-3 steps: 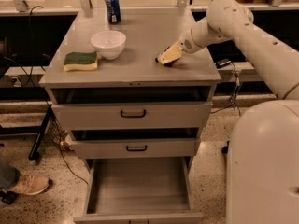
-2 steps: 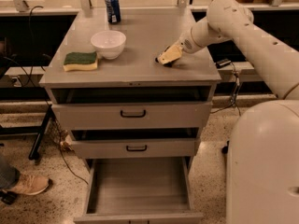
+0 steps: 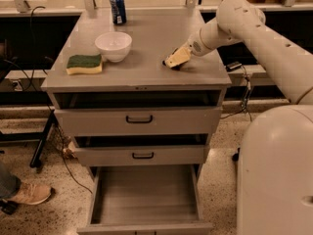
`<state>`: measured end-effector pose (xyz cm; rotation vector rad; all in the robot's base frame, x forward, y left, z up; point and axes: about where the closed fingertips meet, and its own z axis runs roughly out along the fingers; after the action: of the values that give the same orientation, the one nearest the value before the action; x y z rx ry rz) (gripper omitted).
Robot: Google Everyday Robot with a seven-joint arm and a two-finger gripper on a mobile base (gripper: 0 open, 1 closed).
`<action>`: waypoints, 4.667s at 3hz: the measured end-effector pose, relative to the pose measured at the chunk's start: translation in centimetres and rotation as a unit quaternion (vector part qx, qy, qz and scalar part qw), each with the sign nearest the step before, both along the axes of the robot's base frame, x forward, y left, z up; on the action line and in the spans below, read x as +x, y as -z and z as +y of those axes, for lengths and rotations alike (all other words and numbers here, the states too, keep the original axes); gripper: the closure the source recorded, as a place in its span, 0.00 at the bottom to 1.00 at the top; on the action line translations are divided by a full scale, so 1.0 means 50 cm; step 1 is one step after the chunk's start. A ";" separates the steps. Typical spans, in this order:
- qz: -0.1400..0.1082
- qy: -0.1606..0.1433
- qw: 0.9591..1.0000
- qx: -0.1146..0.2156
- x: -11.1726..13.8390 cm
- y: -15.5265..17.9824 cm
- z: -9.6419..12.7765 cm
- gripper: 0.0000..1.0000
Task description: Place rxbar chocolate into bottom drawer
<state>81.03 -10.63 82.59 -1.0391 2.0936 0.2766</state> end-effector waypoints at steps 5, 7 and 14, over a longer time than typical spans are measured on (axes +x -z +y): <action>-0.106 -0.072 0.992 0.012 -0.231 -0.237 -0.038 1.00; -0.164 -0.102 0.981 0.014 -0.342 -0.361 -0.074 1.00; 0.075 -0.163 0.973 0.148 -0.477 0.329 0.101 1.00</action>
Offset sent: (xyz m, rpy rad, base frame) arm -0.2333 -0.0570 0.2313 0.0772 -0.4108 0.2357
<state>57.16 -5.55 66.11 -1.2043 1.9256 0.8268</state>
